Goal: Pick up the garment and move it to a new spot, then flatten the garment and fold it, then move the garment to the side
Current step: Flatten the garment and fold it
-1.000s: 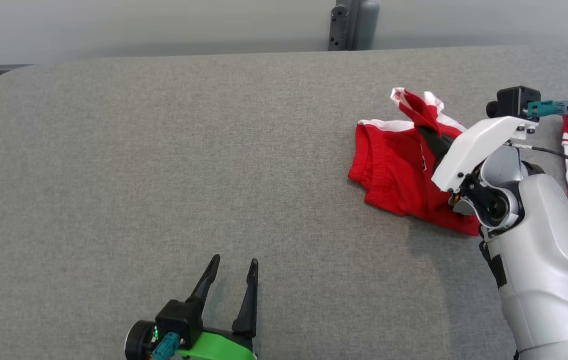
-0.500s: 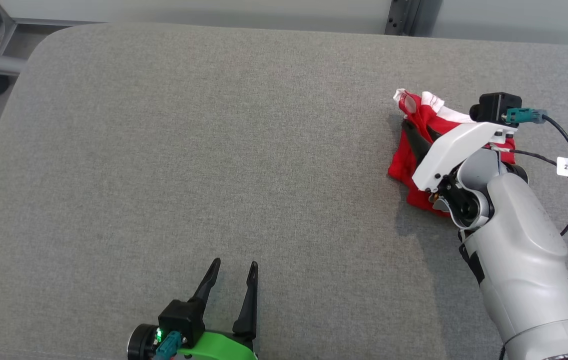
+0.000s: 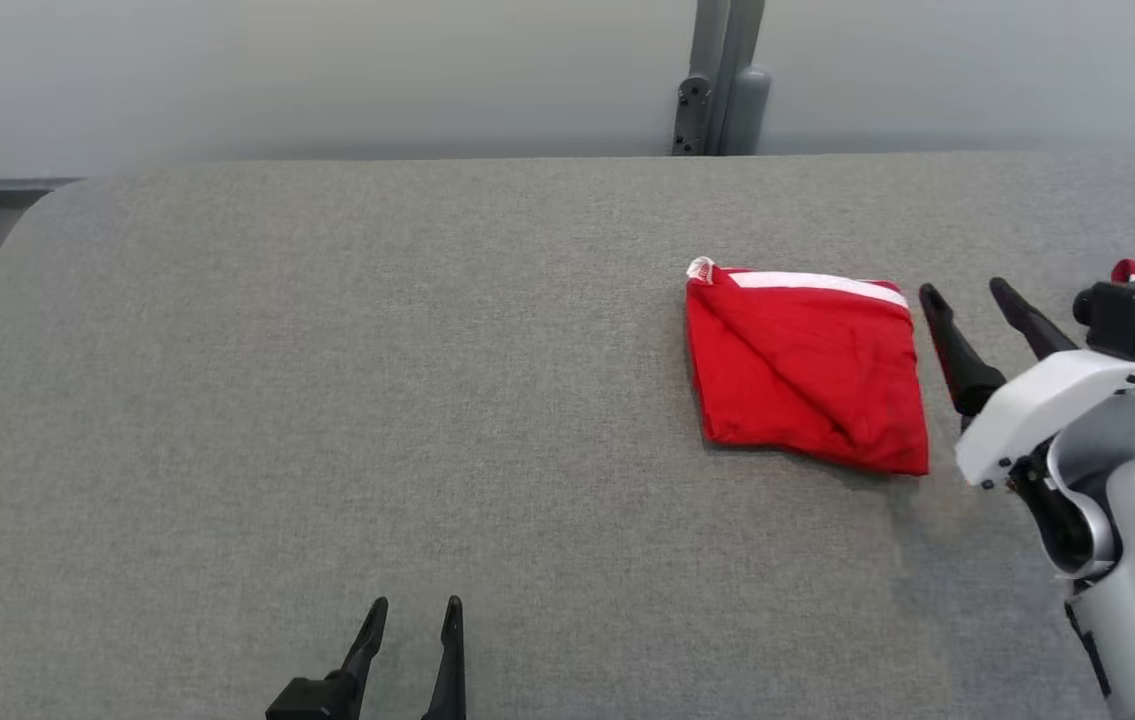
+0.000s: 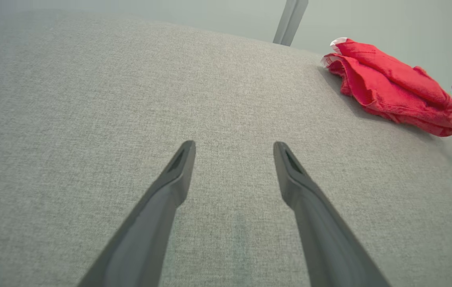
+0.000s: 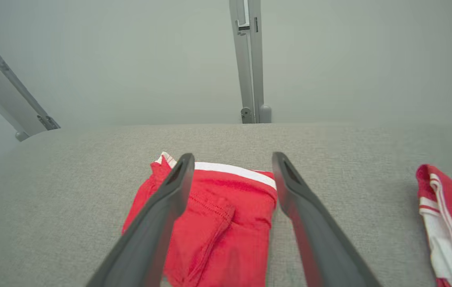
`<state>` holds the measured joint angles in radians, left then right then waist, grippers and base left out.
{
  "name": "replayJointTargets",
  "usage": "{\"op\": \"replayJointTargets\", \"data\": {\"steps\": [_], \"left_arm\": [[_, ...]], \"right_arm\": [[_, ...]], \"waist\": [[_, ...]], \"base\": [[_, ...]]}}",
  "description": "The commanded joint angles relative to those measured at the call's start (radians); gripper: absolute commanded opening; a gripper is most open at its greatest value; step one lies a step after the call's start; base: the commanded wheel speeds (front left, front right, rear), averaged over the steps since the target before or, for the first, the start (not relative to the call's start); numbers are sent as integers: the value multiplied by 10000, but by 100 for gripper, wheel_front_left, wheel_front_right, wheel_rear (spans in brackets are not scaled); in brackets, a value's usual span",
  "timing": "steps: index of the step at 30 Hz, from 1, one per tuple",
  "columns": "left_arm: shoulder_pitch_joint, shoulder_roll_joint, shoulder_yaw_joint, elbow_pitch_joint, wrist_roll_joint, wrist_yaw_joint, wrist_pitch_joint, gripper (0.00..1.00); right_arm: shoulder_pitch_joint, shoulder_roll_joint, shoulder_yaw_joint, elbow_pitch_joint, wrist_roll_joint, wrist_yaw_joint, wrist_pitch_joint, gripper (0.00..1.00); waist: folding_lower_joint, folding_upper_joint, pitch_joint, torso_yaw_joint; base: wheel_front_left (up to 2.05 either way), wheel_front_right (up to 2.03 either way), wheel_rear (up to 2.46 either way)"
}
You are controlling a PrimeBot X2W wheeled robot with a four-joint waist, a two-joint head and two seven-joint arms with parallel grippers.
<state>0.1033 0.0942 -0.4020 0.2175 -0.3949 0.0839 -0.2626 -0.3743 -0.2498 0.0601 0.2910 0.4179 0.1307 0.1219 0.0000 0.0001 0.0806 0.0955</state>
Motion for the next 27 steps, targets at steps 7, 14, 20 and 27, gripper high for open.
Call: {"op": "replayJointTargets", "data": {"steps": [7, 14, 20, 27], "left_arm": [[-367, -59, -155, -197, 147, -162, -23, 100], [-771, -123, -136, -25, 232, -233, -23, 100], [-868, -143, -117, 56, 289, -247, -25, 100], [-675, -46, -40, -5, 289, -182, -23, 100]], "right_arm": [[211, -188, -631, 271, -302, 2, 220, 0], [-463, 177, -356, 1471, -538, 2, -121, 0], [-947, 501, -93, 2875, -627, 2, -558, 0], [-1277, 452, -111, 4058, -637, 0, -1129, 0]], "waist": [[0, -1, 379, -274], [0, -1, 903, 142], [0, -1, 895, 387], [0, -1, 863, 470]], "base": [[0, 0, 0], [0, 0, 0], [0, 0, 0], [0, 0, 0]]}}
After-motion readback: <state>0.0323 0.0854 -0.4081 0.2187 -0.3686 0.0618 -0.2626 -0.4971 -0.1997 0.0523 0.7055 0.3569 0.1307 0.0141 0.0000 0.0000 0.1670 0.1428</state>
